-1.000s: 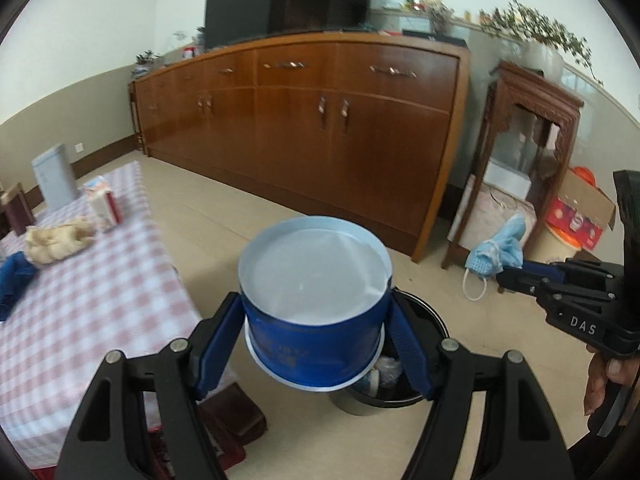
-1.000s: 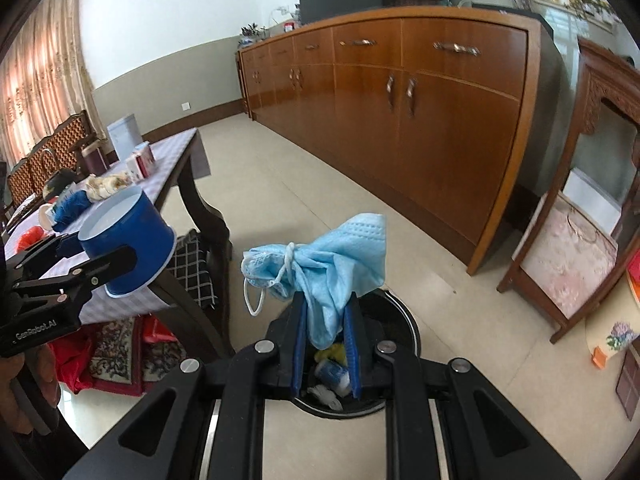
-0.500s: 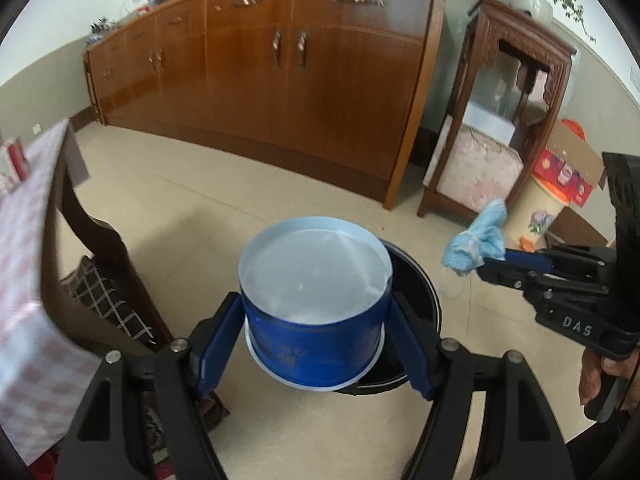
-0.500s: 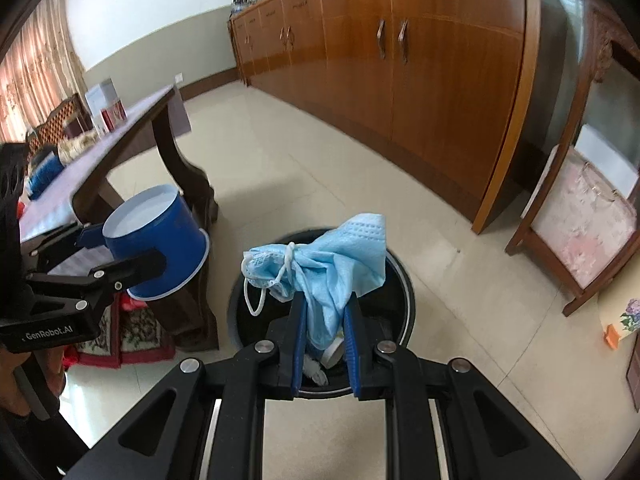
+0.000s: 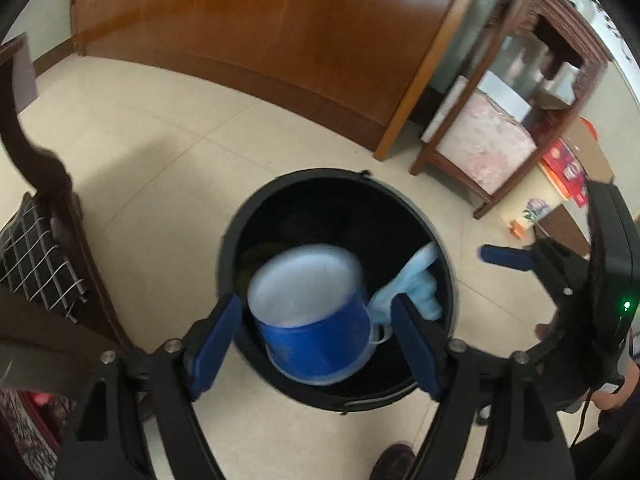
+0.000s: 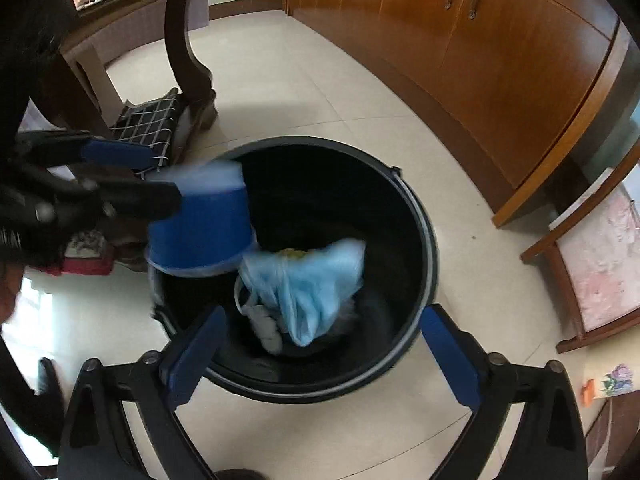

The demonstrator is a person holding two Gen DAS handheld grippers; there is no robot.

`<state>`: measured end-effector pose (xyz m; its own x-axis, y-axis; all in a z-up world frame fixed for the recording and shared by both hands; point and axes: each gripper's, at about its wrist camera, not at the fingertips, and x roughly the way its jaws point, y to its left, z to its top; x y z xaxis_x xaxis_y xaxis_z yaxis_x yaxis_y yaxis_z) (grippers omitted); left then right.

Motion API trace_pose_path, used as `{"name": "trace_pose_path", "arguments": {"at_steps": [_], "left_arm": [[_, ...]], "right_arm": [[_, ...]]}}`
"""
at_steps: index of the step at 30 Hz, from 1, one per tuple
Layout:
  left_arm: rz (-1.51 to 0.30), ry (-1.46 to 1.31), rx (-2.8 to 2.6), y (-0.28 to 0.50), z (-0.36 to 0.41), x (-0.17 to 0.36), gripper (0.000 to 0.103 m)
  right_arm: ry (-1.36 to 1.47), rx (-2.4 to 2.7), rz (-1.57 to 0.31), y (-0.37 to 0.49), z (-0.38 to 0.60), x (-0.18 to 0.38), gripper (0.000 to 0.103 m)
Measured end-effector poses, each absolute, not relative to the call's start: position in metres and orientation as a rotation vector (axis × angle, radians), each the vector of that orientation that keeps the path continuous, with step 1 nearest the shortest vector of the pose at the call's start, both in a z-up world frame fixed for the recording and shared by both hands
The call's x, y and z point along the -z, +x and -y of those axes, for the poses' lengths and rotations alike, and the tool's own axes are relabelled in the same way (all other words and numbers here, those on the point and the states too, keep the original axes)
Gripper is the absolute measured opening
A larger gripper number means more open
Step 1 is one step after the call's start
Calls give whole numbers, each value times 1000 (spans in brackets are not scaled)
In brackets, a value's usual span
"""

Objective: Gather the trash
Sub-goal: 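Open both tools to drop the tin and mask into the bin, then move both tools back to the table toward the red bag and blue cloth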

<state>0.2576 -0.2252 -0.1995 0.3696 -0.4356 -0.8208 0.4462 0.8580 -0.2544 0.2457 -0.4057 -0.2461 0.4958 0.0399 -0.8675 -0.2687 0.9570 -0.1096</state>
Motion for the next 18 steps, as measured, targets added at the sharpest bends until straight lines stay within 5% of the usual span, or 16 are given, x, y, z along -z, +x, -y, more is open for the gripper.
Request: {"name": "trace_pose_path", "arguments": {"at_steps": [2,18], "left_arm": [[-1033,22,525,255,215,198,92],[-956,52,390,215,175,163,96]], "right_arm": [[-236,-161,-1033,241,412,244,100],[-64,-44,-961,215,400,193,103]]}}
